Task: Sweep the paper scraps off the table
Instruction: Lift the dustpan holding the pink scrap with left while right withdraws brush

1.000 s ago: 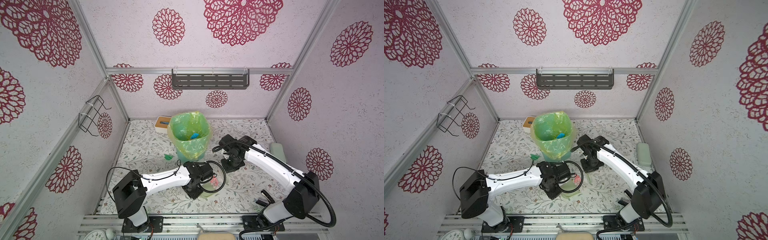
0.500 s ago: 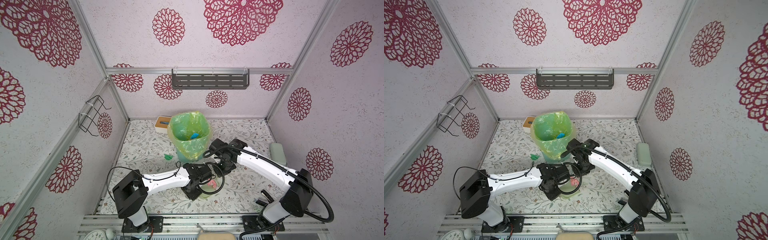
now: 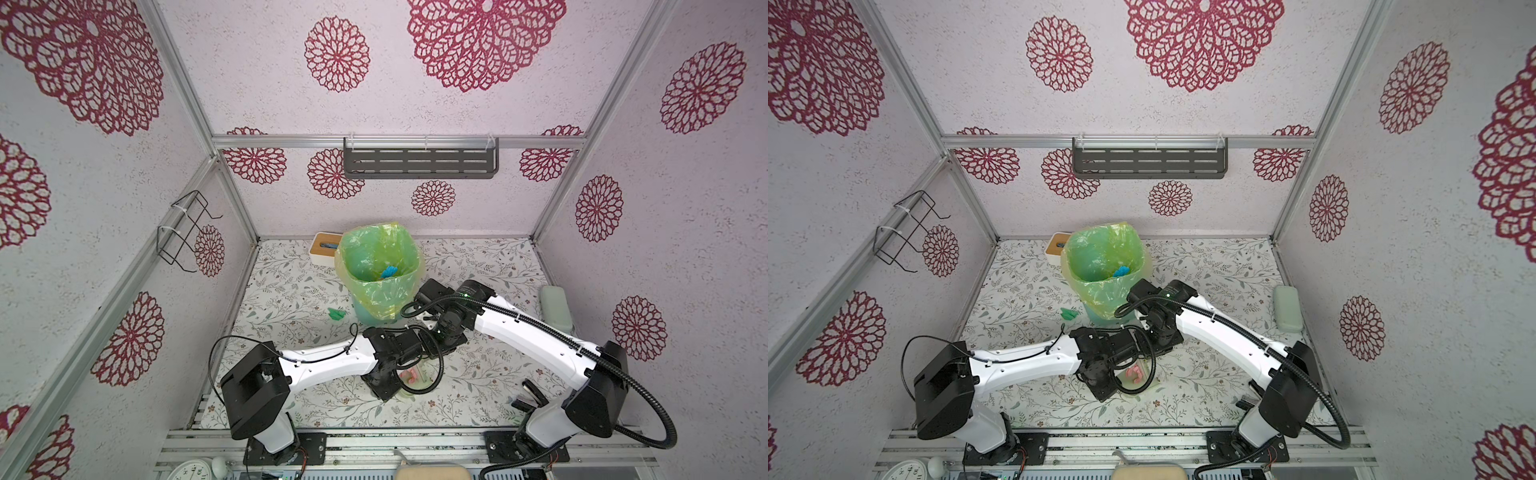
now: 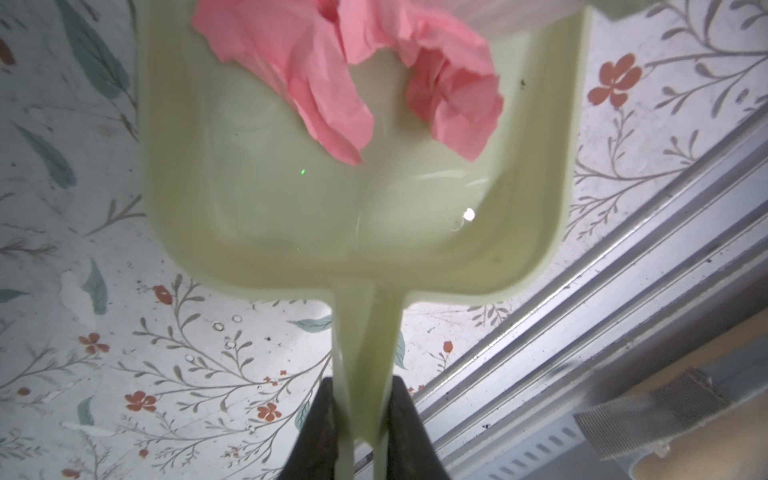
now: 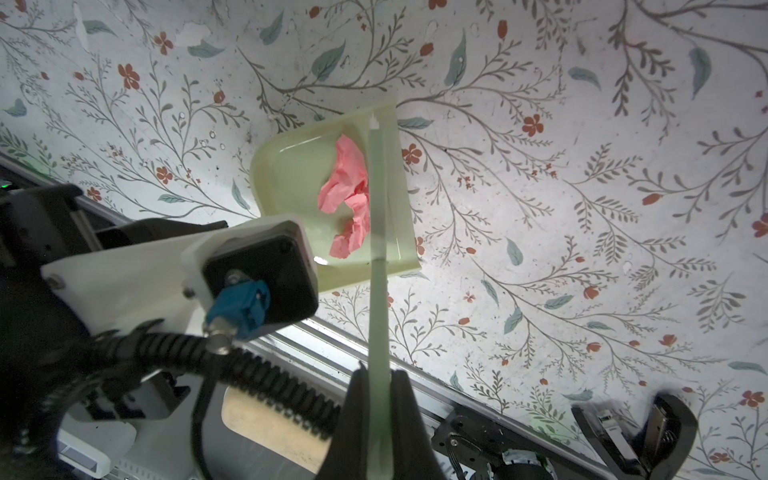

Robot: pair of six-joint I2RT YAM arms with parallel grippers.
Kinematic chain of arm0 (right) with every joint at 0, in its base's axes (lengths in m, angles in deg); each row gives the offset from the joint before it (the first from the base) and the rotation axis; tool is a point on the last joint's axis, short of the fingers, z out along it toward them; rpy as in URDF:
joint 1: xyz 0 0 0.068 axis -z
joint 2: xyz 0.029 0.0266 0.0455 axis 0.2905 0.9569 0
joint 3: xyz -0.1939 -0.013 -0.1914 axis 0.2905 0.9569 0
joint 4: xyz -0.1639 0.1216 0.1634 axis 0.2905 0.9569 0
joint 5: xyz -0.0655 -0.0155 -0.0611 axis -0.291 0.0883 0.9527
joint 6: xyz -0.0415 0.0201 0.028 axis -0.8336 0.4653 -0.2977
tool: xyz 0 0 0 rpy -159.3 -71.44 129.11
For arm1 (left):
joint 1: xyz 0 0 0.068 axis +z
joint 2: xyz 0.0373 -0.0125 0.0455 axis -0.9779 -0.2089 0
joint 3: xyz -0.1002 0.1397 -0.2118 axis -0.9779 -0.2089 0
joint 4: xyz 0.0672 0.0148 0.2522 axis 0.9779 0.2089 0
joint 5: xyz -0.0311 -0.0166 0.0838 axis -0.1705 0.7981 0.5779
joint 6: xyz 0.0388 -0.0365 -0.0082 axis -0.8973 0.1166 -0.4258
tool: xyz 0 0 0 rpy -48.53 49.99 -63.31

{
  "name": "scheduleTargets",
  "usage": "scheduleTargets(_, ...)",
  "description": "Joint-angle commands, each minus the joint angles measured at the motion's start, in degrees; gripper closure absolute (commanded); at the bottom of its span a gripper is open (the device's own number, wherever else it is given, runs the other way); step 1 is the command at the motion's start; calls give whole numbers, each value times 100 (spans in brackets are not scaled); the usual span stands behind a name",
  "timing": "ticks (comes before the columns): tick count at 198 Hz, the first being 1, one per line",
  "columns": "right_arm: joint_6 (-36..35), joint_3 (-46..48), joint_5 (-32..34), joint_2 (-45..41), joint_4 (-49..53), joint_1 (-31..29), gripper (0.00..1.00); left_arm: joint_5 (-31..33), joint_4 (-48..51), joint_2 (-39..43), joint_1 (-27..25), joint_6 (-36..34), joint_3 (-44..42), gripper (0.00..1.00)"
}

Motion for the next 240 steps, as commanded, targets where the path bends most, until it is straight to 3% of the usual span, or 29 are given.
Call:
scheduleTargets(1,7,12,-13,-507,205,238,100,72,-259,169,61,83,-113,93)
scheduleTargets(104,-295,240,-2,-1393,331,1496,100,228,-538,675,-9,180,-256,93)
scheduleTargets(161,-263,919,-234,-1960,-177,2162,100,533,-330,1152,-136,253,43,93)
scheduleTargets(240,-33,1757,-515,-2376,-926,2470,100,1197,230,1819,-531,532,759,93)
